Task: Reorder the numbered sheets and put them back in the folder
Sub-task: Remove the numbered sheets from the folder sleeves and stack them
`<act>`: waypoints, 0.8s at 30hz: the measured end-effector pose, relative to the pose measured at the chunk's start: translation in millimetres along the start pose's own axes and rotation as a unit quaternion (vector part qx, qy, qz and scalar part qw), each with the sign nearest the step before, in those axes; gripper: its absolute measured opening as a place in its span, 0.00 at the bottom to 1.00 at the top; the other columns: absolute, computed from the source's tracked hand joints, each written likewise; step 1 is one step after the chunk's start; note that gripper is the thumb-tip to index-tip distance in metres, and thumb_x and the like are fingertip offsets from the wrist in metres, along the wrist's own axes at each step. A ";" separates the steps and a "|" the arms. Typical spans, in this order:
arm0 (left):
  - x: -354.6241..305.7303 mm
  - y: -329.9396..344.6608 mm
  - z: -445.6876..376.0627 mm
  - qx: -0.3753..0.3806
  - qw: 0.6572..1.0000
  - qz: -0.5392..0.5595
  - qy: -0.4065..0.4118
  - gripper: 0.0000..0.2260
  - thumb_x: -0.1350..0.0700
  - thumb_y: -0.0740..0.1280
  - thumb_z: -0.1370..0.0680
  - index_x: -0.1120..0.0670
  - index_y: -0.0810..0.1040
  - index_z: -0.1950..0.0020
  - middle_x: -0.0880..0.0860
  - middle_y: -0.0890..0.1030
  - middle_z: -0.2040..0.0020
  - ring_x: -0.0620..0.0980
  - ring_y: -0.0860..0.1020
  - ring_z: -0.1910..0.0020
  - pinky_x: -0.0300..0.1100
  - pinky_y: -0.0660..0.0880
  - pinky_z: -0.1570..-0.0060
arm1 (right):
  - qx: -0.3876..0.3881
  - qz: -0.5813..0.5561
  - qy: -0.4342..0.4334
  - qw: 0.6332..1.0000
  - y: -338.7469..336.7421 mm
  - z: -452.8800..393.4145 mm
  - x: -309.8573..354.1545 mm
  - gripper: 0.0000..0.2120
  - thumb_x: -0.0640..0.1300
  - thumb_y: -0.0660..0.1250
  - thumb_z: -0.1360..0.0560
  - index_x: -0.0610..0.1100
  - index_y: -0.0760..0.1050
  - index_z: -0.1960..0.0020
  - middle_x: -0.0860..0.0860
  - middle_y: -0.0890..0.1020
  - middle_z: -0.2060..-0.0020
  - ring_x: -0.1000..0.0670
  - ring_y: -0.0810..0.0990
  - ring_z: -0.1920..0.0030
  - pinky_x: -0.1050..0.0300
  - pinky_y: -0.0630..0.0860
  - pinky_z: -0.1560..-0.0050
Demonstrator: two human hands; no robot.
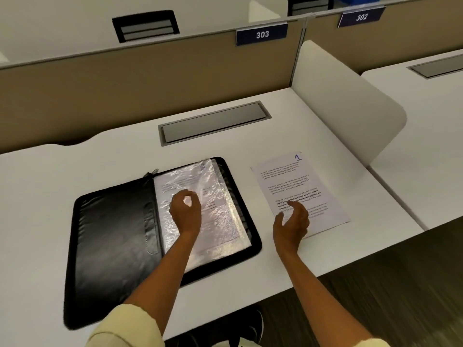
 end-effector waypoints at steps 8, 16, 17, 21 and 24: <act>2.0 -66.4 -36.9 -0.058 0.993 0.087 -0.049 0.05 0.60 0.68 0.23 0.55 0.77 0.59 0.50 0.77 0.64 0.46 0.74 0.64 0.40 0.72 0.63 | 0.057 -0.020 -0.029 0.998 30.1 43.5 28.9 0.16 0.33 0.66 0.23 0.44 0.73 0.37 0.45 0.75 0.37 0.44 0.71 0.36 0.48 0.65 0.36; 31.7 -149.5 -51.0 -0.113 0.983 0.127 -0.073 0.04 0.63 0.68 0.25 0.56 0.77 0.59 0.51 0.77 0.64 0.48 0.75 0.64 0.43 0.74 0.61 | 0.102 0.000 -0.040 0.994 55.7 98.2 48.2 0.16 0.37 0.68 0.23 0.43 0.75 0.37 0.45 0.77 0.39 0.44 0.74 0.40 0.51 0.70 0.42; 40.7 -159.5 -55.0 -0.113 0.982 0.128 -0.082 0.05 0.62 0.68 0.25 0.55 0.77 0.59 0.52 0.78 0.64 0.50 0.75 0.63 0.47 0.75 0.60 | 0.103 0.006 -0.038 0.994 57.9 104.1 48.6 0.15 0.37 0.69 0.24 0.43 0.75 0.37 0.45 0.78 0.40 0.44 0.75 0.41 0.53 0.69 0.43; 65.4 -192.2 -63.9 -0.105 0.982 0.128 -0.092 0.02 0.63 0.68 0.24 0.58 0.79 0.55 0.58 0.80 0.61 0.54 0.77 0.62 0.51 0.77 0.59 | 0.115 0.024 -0.038 0.992 63.6 120.9 44.3 0.15 0.37 0.70 0.24 0.41 0.76 0.37 0.43 0.79 0.41 0.41 0.76 0.40 0.46 0.73 0.41; 76.8 -212.8 -67.0 -0.101 0.984 0.115 -0.095 0.03 0.64 0.69 0.23 0.61 0.81 0.52 0.57 0.81 0.61 0.50 0.78 0.63 0.35 0.76 0.63 | 0.133 0.053 -0.014 0.990 63.7 124.7 38.5 0.17 0.40 0.70 0.23 0.41 0.76 0.35 0.41 0.78 0.41 0.39 0.75 0.39 0.42 0.74 0.39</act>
Point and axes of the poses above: each hand's wrist, its own z-axis away from the middle knuckle, its own y-axis out of the palm, x = y × z, the point moved 4 cm from there along -z, towards the middle knuckle
